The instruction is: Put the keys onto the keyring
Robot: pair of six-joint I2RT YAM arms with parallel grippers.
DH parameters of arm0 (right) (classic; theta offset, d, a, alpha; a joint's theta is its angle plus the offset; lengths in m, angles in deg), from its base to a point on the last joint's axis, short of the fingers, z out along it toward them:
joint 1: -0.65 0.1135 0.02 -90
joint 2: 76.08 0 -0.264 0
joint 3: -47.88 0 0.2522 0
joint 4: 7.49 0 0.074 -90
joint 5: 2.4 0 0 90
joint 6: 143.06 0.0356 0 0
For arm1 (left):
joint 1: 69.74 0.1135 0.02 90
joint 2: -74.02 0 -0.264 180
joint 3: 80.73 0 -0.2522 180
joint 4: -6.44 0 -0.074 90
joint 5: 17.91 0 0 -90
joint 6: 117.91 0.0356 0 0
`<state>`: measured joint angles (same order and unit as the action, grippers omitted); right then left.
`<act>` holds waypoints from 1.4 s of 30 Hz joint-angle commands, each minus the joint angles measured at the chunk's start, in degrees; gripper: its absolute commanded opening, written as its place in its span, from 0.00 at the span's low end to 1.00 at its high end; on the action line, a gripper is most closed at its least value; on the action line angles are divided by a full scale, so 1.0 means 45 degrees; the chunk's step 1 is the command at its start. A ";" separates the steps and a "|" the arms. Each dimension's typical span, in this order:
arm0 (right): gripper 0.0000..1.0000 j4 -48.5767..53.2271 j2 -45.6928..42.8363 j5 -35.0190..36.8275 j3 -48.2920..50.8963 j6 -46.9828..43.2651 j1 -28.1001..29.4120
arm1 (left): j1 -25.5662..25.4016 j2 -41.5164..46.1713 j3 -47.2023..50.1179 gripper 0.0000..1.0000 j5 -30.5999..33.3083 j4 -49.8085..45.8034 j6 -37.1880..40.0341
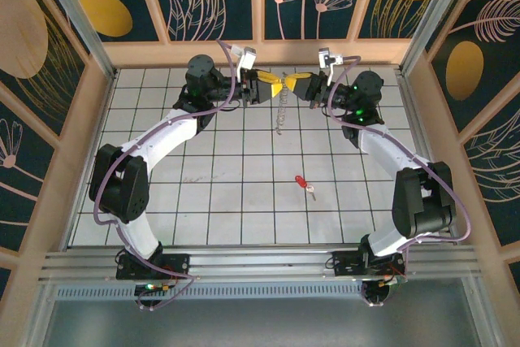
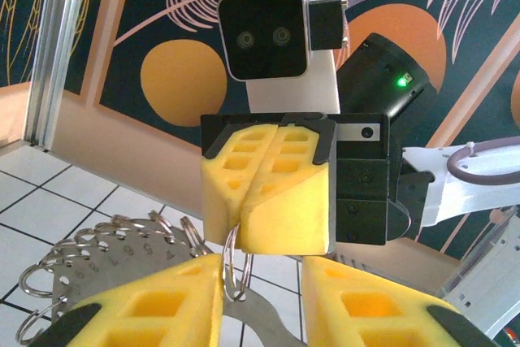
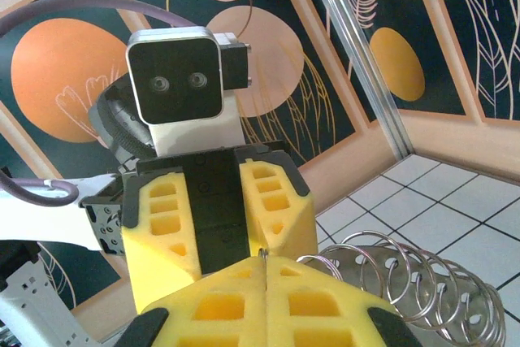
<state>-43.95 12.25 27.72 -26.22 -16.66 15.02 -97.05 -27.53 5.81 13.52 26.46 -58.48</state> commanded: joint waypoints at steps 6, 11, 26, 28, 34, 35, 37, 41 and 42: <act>0.00 -0.0767 0.0262 0.0181 -0.0098 0.0044 0.0074 | 0.0073 0.0009 0.0210 0.21 -0.0596 0.0866 -0.0253; 0.00 -0.0833 0.0387 0.0166 -0.0146 0.0131 0.0102 | 0.0073 -0.0117 0.0231 0.16 -0.0714 0.1293 -0.0553; 0.00 -0.0935 0.0616 0.0162 -0.0264 0.0200 0.0181 | 0.0073 -0.0379 0.0192 0.16 -0.0940 0.1654 -0.0903; 0.00 -0.0950 0.0643 0.0162 -0.0293 0.0202 0.0189 | 0.0073 -0.0384 0.0230 0.16 -0.0897 0.1655 -0.0899; 0.00 -0.0949 0.0627 0.0122 -0.0304 0.0231 0.0209 | 0.0073 -0.0494 0.0231 0.21 -0.0831 0.1654 -0.0903; 0.00 -0.0939 0.0640 0.0131 -0.0296 0.0226 0.0220 | 0.0073 -0.0491 0.0230 0.21 -0.0833 0.1635 -0.0903; 0.00 -0.0950 0.0643 0.0130 -0.0301 0.0230 0.0216 | 0.0073 -0.0498 0.0231 0.21 -0.0833 0.1634 -0.0903; 0.00 -0.0940 0.0655 0.0144 -0.0321 0.0230 0.0258 | 0.0073 -0.0497 0.0231 0.17 -0.0812 0.1634 -0.0901; 0.00 -0.0934 0.0645 0.0132 -0.0322 0.0231 0.0253 | 0.0073 -0.0498 0.0247 0.14 -0.0814 0.1634 -0.0904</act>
<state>-45.50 14.53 27.70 -26.22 -16.40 15.55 -96.35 -29.35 6.62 12.49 30.05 -62.56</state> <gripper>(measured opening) 0.044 0.161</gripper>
